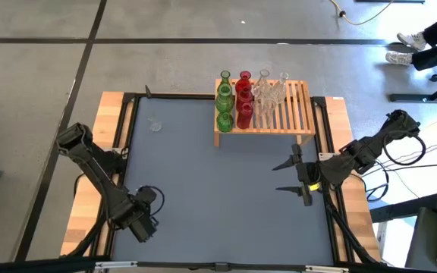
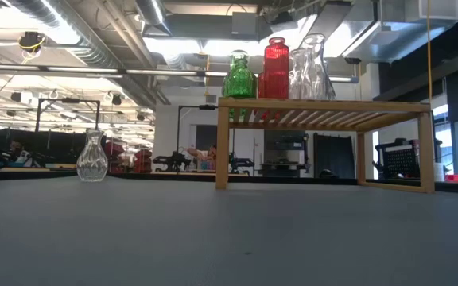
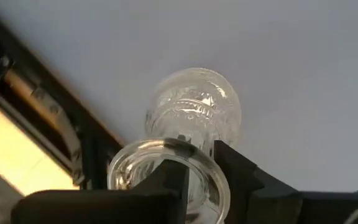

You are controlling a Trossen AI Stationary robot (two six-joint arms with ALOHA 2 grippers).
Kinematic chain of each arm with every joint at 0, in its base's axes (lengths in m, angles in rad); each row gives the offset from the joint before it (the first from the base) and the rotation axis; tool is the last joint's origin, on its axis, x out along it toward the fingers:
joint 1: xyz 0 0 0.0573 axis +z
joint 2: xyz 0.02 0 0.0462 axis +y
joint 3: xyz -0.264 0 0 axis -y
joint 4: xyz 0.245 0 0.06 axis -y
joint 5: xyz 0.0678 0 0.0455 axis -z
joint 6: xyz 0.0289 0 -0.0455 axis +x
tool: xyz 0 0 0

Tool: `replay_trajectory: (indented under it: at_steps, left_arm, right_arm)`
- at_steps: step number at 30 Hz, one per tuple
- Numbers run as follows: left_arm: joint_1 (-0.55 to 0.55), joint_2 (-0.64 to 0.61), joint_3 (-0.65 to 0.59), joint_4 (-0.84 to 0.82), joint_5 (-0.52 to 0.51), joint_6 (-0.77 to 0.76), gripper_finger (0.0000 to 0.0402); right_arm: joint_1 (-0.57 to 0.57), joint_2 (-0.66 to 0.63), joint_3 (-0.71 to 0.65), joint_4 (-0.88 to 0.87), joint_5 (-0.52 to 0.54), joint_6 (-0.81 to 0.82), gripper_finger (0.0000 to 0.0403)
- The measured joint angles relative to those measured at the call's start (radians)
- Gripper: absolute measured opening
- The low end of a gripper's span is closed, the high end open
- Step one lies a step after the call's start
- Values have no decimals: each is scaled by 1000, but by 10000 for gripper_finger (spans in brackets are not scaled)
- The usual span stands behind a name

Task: Sort vases onto shelf
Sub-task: Put the bottom transparent vase on the shelf, aligned with the other transparent vase

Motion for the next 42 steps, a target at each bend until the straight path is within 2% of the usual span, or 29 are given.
replay_trajectory:
  at_steps: [10,16,20,28,34,38,42]
  left_arm:
    - [99,2,75,48,-141,183,47]
    - [207,40,166,69,-212,431,47]
    - [266,109,276,68,-234,591,47]
    - [338,300,562,44,-193,848,47]
    - [384,465,817,-82,-173,989,47]
    - [416,563,947,-128,-149,1065,47]
    - [444,630,1019,-134,-136,1120,47]
  right_arm:
    - [0,43,0,37,27,-1,264]
    - [0,62,0,32,24,5,264]
    - [0,63,0,31,14,32,264]
    - [1,63,0,-51,-81,126,264]
    - [12,71,-51,-83,-114,218,264]
    - [59,70,-99,-74,-111,277,264]
    - [115,71,-124,-74,-65,330,264]
